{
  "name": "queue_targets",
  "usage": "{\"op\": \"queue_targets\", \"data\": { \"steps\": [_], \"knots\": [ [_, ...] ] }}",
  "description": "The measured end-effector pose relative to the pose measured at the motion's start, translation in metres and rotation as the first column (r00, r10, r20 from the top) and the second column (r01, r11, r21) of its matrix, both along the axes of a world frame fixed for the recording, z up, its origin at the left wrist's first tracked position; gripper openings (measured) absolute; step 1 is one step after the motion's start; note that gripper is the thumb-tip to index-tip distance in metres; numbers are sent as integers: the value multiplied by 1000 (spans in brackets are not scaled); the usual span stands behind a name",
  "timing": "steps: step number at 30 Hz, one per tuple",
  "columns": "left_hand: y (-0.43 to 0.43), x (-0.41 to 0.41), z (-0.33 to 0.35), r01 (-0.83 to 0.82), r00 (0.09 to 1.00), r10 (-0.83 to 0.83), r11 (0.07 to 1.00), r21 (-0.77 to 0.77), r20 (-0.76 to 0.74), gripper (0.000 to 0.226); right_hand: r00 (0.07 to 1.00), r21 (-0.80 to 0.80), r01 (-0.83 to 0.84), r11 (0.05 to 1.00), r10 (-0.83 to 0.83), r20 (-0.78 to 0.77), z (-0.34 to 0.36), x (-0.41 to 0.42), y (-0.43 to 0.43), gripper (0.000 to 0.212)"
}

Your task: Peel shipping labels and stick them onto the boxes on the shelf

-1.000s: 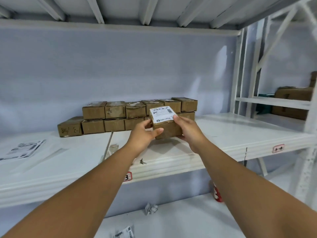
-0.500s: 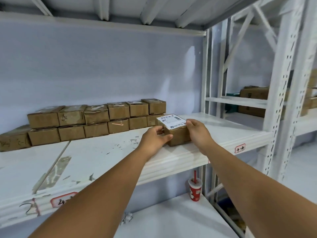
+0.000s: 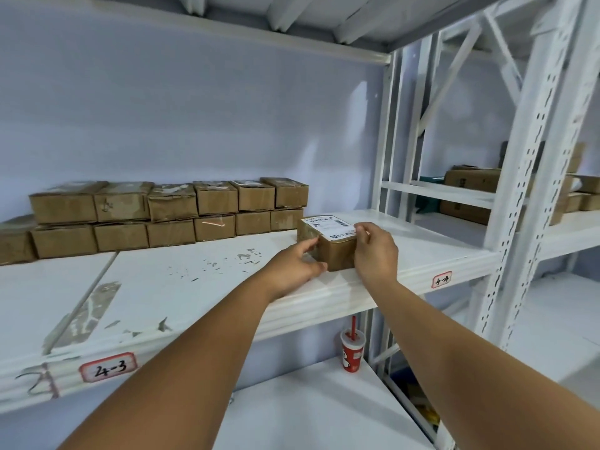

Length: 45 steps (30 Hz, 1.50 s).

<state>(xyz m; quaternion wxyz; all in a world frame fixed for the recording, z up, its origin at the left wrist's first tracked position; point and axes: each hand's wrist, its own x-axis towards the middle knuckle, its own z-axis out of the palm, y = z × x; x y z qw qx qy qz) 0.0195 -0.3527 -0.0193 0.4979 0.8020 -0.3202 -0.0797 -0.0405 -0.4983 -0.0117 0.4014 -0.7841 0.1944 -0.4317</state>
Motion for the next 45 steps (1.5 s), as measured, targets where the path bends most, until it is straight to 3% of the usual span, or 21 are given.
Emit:
{"op": "queue_targets", "data": {
  "steps": [2,4,6,9,11,13,20,24,27,31,33,35,39,42,45],
  "knots": [
    [1,-5,3,-24,1000,23,997,-75,-10,63,997,-35,63,997,-61,50,2,-3,11,28],
    [4,-11,7,-118,991,128,979,-167,46,51,974,-233,155,960,-110,197,9,-7,28,22],
    [17,-18,13,-239,942,267,959,-153,204,40,956,-438,178,881,-50,288,21,-7,47,17],
    [57,-19,22,-441,729,348,898,15,590,32,973,-435,-154,887,212,88,44,-2,84,20],
    [96,-12,28,-560,601,356,826,60,715,28,933,-390,-355,850,351,-84,51,7,120,22],
    [137,-1,36,-633,542,371,770,77,754,28,880,-376,-475,796,425,-212,54,19,156,23],
    [261,48,41,-748,506,544,663,27,669,28,722,-279,-678,680,547,-423,56,70,269,26],
    [304,72,39,-757,603,690,653,14,400,42,695,-194,-698,689,587,-416,57,102,324,34],
    [321,90,38,-732,640,753,658,-174,154,36,707,-98,-685,722,626,-328,54,127,355,44],
    [327,106,40,-726,649,748,558,-402,-135,16,695,61,-683,728,673,-255,46,153,378,56],
    [325,115,41,-711,663,719,515,-479,-209,27,715,124,-664,738,674,-185,42,161,382,58],
    [327,128,38,-688,667,731,529,-497,-146,33,737,140,-649,748,664,-129,34,166,382,57],
    [333,142,24,-695,638,761,634,-339,118,42,720,84,-675,733,679,-143,23,174,376,54],
    [340,148,16,-825,464,834,530,-198,299,51,708,151,-678,719,694,-132,22,176,373,48],
    [346,148,15,-843,400,824,503,-192,400,49,699,167,-685,709,704,-126,20,176,373,45]
  ]
}}
